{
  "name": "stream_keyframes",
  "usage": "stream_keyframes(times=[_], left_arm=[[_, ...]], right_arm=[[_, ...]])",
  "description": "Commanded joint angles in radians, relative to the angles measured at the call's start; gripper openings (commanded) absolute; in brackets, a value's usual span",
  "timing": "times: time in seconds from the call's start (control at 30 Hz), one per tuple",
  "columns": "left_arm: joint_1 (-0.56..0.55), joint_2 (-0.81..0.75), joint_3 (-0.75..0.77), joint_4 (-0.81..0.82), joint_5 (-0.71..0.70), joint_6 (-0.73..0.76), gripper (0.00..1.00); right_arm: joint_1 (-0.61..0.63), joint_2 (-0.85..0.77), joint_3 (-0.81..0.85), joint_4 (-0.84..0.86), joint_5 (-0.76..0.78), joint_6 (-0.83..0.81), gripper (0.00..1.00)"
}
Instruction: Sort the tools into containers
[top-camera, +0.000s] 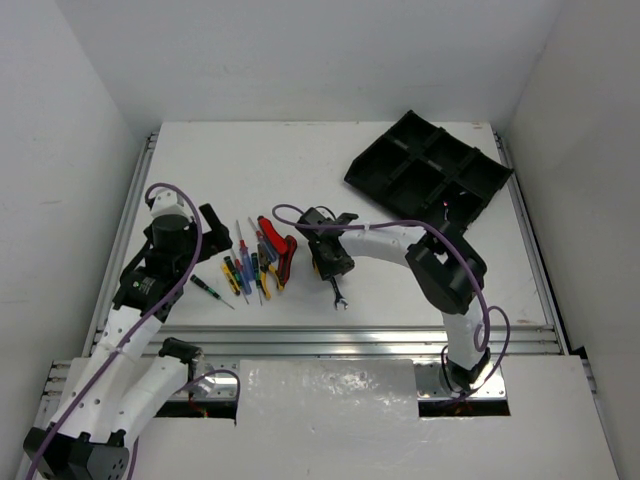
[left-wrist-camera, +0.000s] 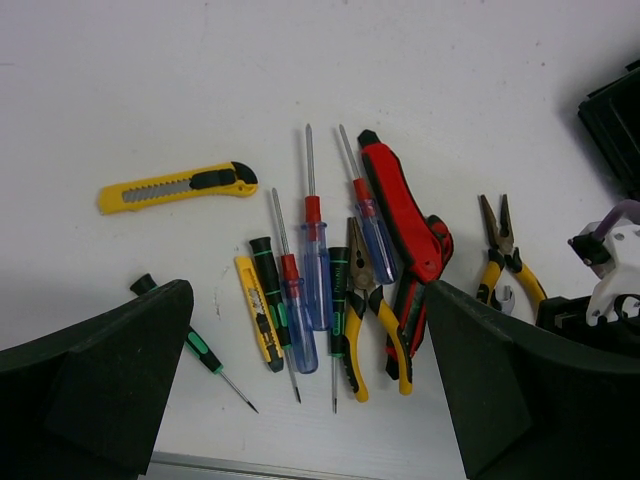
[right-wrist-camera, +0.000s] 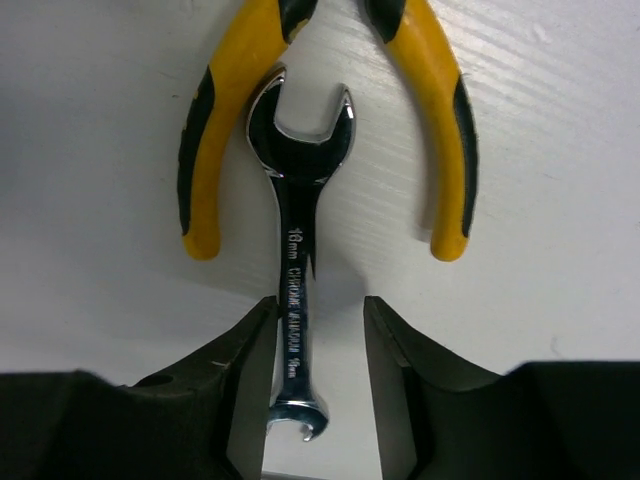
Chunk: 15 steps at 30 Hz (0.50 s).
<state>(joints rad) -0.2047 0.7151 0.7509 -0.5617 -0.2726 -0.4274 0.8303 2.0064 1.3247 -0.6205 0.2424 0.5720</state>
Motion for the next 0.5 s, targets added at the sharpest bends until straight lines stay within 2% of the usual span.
stream_keyframes(times=[0.0,0.23,0.33,0.43,0.47], left_arm=[[-0.010,-0.017,0.021,0.026,0.001,-0.002,1.00],[-0.010,-0.023,0.021,0.029,0.009,-0.001,1.00],[-0.009,-0.026,0.021,0.029,0.010,0.001,1.00],[-0.010,-0.031,0.019,0.029,0.010,0.003,1.00],[-0.010,-0.034,0.019,0.029,0.010,0.003,1.00]], right_arm=[[0.010,0.037,0.018,0.024,-0.029,0.026,0.40],[0.015,0.058,-0.036,0.041,-0.054,0.065,0.32],[0.016,0.060,-0.041,0.030,-0.045,0.066,0.22],[0.024,0.045,-0.035,0.008,-0.022,0.058,0.00],[0.027,0.025,-0.033,-0.004,-0.003,0.058,0.00]])
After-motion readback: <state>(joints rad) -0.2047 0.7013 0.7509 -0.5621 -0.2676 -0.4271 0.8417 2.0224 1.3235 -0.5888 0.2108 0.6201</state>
